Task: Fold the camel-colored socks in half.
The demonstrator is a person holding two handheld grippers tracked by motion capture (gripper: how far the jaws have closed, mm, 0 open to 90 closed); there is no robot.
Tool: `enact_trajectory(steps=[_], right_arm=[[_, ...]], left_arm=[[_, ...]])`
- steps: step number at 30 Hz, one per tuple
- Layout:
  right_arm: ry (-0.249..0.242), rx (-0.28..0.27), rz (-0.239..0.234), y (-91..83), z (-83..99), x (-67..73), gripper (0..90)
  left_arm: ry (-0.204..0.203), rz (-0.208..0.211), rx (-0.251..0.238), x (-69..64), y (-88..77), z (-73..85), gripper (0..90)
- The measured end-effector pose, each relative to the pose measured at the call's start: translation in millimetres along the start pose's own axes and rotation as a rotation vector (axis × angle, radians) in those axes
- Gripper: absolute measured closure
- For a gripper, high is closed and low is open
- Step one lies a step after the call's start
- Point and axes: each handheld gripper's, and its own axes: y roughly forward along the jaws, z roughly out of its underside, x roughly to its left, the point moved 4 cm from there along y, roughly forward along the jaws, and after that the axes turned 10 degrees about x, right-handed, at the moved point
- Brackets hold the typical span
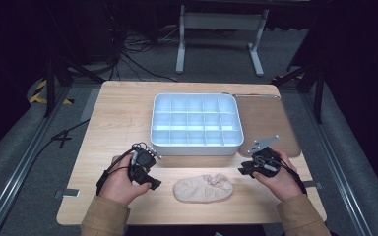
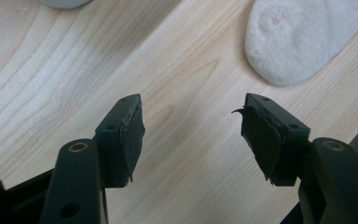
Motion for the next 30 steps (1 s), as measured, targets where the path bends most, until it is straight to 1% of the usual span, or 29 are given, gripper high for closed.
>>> enact_trajectory(steps=[1, 2, 3, 4, 5, 6, 7, 8, 9, 10, 11, 12, 13, 14, 16, 17, 18, 19, 20, 21, 22, 23, 24, 25, 28, 29, 30], right_arm=[[0.002, 0.004, -0.004, -0.4, 0.6, 0.0, 71.7], [0.002, 0.004, -0.004, -0.4, 0.6, 0.0, 71.7], [0.003, 0.003, -0.003, -0.6, 0.6, -0.1, 71.7], [0.004, 0.002, -0.001, -0.9, 0.3, 0.1, 71.7], [0.001, -0.001, -0.002, -1.1, 0.0, 0.2, 71.7], [0.002, 0.001, -0.004, -1.4, -0.1, 0.7, 71.5], [-0.004, 0.002, -0.009, -1.6, -0.3, 1.5, 71.7], [-0.012, 0.001, -0.016, -1.7, -0.5, 2.5, 71.6], [-0.015, 0.001, -0.019, -1.5, -0.6, 3.2, 71.1], [-0.015, 0.003, -0.022, -1.4, -0.8, 3.7, 71.0], [-0.016, 0.005, -0.024, -1.6, -1.0, 4.4, 70.9], [-0.016, 0.007, -0.023, -1.3, -1.2, 5.2, 70.8], [-0.016, 0.007, -0.023, -1.3, -1.2, 5.2, 70.8], [-0.019, 0.007, -0.025, -1.0, -1.6, 6.4, 70.7], [-0.026, 0.013, -0.027, -0.2, -2.2, 9.1, 70.8], [-0.025, 0.014, -0.03, 0.0, -2.5, 9.8, 71.1], [-0.026, 0.01, -0.035, 0.5, -3.6, 10.6, 72.5], [-0.028, 0.005, -0.051, 0.6, -4.8, 12.6, 74.6], [-0.036, 0.003, -0.066, 0.7, -6.6, 16.1, 77.2], [-0.036, 0.003, -0.066, 0.7, -6.6, 16.1, 77.2], [-0.05, 0.003, -0.068, 1.0, -8.1, 19.6, 83.0], [-0.067, 0.004, -0.065, 1.2, -9.0, 22.3, 86.4], [-0.08, 0.005, -0.07, 1.6, -10.0, 25.3, 88.9], [-0.084, 0.009, -0.077, 1.7, -10.5, 27.4, 89.4], [-0.09, -0.003, -0.108, 3.2, -13.8, 33.4, 89.9], [-0.093, -0.005, -0.117, 3.7, -15.0, 35.5, 89.9], [-0.099, -0.003, -0.127, 4.1, -16.2, 38.1, 89.9]], left_arm=[[-0.018, 0.011, -0.039, -3.0, -5.4, -1.8, 41.6], [-0.018, 0.011, -0.039, -3.0, -5.4, -1.8, 45.1], [-0.019, 0.009, -0.059, -4.5, -9.3, -2.5, 45.1], [-0.014, 0.013, -0.078, -6.8, -12.7, -2.8, 47.1], [0.003, 0.012, -0.084, -8.7, -15.9, -2.8, 49.3], [0.017, 0.009, -0.085, -11.6, -16.8, -2.9, 52.2], [0.045, 0.0, -0.062, -15.3, -17.3, -2.3, 53.7], [0.08, -0.002, -0.053, -17.7, -16.8, -2.4, 54.5], [0.105, -0.002, -0.052, -19.3, -16.1, -3.0, 55.5], [0.106, -0.003, -0.055, -20.9, -15.6, -3.3, 55.6], [0.11, -0.018, -0.055, -21.9, -15.3, -3.8, 55.6], [0.116, -0.029, -0.045, -22.5, -15.0, -4.4, 55.3], [0.116, -0.029, -0.045, -22.5, -15.0, -4.4, 54.2], [0.122, -0.032, -0.035, -22.8, -14.0, -4.7, 54.2], [0.097, -0.02, -0.021, -21.1, -11.9, -4.7, 54.3], [0.068, -0.002, -0.011, -19.6, -11.4, -4.5, 54.1], [0.047, 0.016, -0.003, -19.4, -11.5, -4.3, 53.0], [0.034, 0.034, -0.004, -20.7, -11.8, -4.7, 54.0], [0.04, 0.042, -0.001, -22.6, -13.1, -5.3, 55.7], [0.04, 0.042, -0.001, -22.6, -13.1, -5.3, 55.8], [0.051, 0.052, -0.008, -24.7, -13.5, -6.3, 55.8], [0.066, 0.057, -0.015, -27.3, -14.0, -7.4, 56.2], [0.07, 0.065, -0.013, -29.4, -14.4, -7.9, 57.1], [0.077, 0.065, -0.016, -31.1, -14.0, -8.9, 57.8], [0.08, 0.069, -0.013, -33.7, -11.7, -10.2, 58.9], [0.082, 0.075, -0.013, -33.7, -11.0, -10.5, 58.9], [0.077, 0.099, -0.016, -32.2, -8.2, -10.8, 58.9]])
